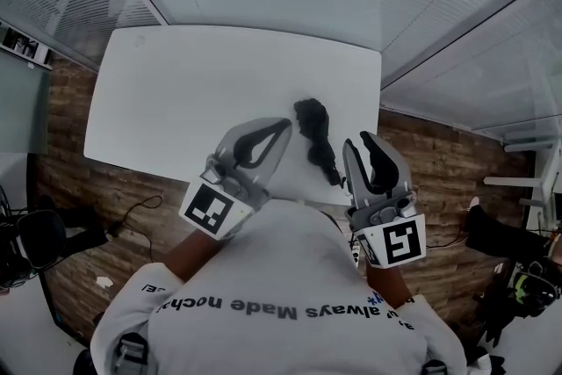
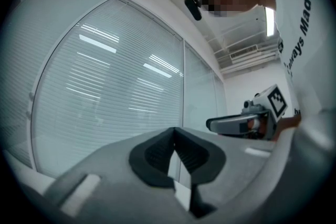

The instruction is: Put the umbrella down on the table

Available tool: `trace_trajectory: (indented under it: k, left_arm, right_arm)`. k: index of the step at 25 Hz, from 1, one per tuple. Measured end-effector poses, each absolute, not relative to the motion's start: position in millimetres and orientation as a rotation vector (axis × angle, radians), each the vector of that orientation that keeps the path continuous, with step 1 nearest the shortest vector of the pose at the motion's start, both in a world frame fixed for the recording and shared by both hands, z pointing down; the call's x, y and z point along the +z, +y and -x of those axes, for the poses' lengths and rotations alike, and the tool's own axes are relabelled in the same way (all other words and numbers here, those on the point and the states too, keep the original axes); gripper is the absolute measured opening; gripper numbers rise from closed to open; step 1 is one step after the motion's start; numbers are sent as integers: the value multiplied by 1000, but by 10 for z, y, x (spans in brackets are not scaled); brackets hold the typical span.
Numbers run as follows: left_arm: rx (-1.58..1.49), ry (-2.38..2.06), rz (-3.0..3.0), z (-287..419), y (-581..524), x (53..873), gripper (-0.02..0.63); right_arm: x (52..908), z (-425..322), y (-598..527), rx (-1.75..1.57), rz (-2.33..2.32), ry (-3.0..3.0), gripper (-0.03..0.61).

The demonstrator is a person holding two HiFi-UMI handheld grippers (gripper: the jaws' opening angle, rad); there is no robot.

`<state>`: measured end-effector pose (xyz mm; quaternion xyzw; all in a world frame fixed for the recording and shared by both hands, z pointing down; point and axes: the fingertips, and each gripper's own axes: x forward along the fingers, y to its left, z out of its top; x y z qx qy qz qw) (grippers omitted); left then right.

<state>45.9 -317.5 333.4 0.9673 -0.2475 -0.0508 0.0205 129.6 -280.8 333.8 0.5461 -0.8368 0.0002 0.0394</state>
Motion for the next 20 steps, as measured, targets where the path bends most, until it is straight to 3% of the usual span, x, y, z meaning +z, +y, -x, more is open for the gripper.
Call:
trace_trajectory:
  k: [20]
  left_arm:
    - [-136,-752,-2992,-503,-3121,3388,5]
  right_arm:
    - [3388,-1327,-2809,14,-1696,-2546,92]
